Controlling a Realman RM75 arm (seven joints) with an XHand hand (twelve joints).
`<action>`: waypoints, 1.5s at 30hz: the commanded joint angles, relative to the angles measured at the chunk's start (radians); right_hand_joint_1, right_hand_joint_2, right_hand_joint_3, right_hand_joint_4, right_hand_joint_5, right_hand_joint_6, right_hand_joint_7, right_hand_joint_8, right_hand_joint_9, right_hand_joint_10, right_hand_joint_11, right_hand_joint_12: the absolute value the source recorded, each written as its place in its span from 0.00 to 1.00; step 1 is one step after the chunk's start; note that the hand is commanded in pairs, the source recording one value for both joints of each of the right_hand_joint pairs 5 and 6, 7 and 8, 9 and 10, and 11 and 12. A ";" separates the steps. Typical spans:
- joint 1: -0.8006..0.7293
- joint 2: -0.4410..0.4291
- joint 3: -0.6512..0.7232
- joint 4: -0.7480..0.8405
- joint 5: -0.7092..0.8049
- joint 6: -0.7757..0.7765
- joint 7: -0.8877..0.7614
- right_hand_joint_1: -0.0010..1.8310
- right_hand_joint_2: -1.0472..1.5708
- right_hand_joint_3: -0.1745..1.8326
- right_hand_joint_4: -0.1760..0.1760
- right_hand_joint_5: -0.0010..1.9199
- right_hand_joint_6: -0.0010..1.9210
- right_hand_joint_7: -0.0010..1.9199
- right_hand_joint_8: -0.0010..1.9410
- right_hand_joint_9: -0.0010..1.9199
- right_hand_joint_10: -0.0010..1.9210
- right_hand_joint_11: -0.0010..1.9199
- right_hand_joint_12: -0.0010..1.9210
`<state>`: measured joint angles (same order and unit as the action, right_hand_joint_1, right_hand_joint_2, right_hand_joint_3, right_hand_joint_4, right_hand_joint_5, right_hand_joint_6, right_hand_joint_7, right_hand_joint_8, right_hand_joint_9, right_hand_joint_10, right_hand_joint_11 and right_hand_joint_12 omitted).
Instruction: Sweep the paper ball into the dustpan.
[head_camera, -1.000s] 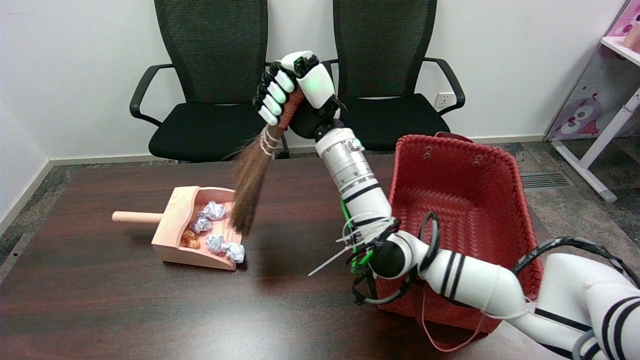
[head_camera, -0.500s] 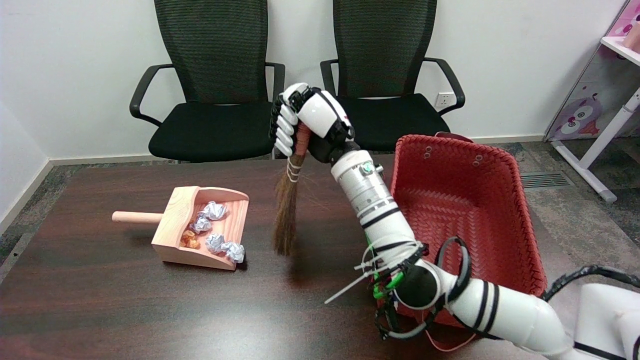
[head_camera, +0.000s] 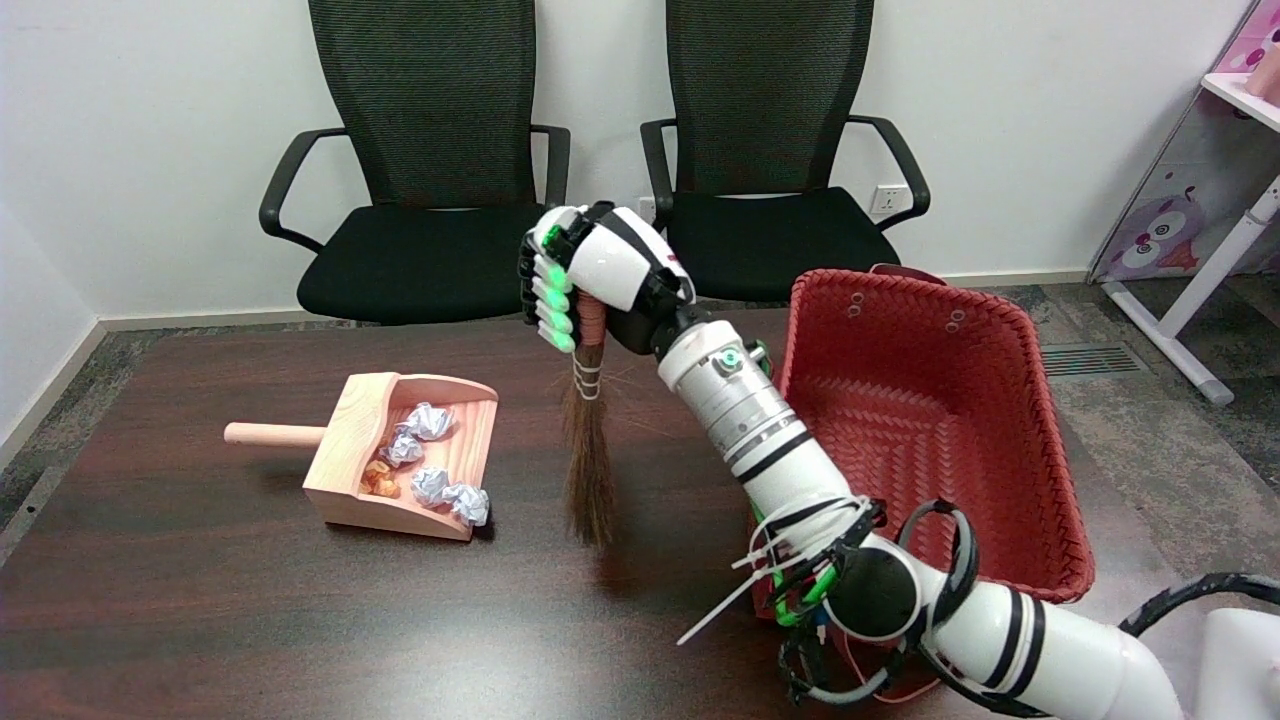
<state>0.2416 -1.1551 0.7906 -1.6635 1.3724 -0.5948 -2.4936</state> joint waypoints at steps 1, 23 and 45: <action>-0.019 0.005 0.260 -0.152 -0.178 0.424 -0.070 0.45 1.00 1.00 0.63 1.00 1.00 1.00 0.99 1.00 1.00 1.00 1.00; -0.067 -0.530 0.446 0.078 -1.050 0.672 -0.067 0.46 1.00 1.00 0.59 1.00 1.00 1.00 0.99 1.00 1.00 1.00 1.00; -0.061 -0.901 0.616 0.125 -1.094 0.842 -0.068 0.46 1.00 1.00 0.61 1.00 1.00 1.00 0.99 1.00 1.00 1.00 1.00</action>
<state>0.1941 -1.7521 1.2692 -1.6020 0.4302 0.1451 -2.5594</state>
